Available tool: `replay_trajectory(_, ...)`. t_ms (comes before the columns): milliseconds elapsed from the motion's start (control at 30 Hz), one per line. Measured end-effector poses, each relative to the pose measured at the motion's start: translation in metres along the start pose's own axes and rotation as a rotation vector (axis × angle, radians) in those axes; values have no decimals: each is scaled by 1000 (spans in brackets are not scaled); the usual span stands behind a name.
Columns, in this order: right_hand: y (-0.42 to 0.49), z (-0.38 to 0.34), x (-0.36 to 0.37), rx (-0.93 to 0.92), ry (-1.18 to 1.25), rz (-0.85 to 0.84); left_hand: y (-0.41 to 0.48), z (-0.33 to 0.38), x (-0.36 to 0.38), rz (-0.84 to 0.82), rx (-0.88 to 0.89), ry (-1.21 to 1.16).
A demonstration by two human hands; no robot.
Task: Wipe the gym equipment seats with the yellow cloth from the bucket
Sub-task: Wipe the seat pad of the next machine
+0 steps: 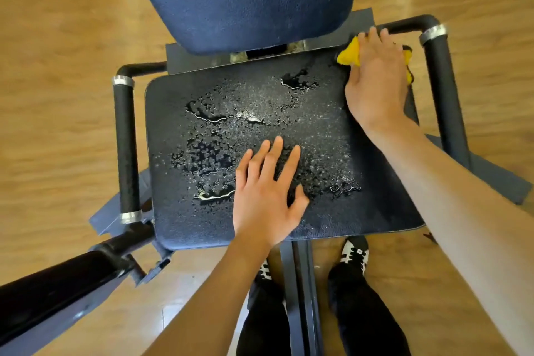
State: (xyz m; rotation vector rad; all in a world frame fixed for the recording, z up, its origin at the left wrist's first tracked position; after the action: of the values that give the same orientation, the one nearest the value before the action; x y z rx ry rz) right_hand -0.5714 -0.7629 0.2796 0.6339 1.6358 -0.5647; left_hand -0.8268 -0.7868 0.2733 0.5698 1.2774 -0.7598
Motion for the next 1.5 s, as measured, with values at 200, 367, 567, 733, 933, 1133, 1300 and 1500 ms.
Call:
replay_trajectory(200,-75,1,-5,-23,66,49,-2,-2,2,-9,-11,-2)
replay_trajectory(367,-225,14,-11,-13,160,-43,-2,-1,-1,0,-4,-10)
replay_trajectory(567,-199,7,-13,-78,170,-49,0,0,-1,26,1,-19)
replay_trajectory(733,-58,-10,-1,-31,95,22,-1,1,0,30,3,-18)
replay_trajectory(933,-21,-14,2,-28,74,45,-2,-1,-1,28,-6,-22)
replay_trajectory(1133,-144,2,-9,-85,105,-2,-3,-2,-1,17,-6,-21)
replay_trajectory(1300,-149,21,-15,-121,84,-20,-1,0,-3,-11,-8,-26)
replay_trajectory(1500,-37,-23,-8,29,23,49,0,1,-1,-14,5,-28)
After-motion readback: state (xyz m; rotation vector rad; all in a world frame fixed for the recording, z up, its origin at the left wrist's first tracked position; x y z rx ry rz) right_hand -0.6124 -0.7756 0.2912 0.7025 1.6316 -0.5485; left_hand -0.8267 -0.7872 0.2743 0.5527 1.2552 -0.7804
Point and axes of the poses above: each hand's wrist, its own y-axis towards the middle knuckle, its own x-axis out of the palm, z = x × y, the point moved 4 cm from there along y, towards the middle knuckle, and after that the axes turned 5 degrees about -y, right-handed, at the moved point
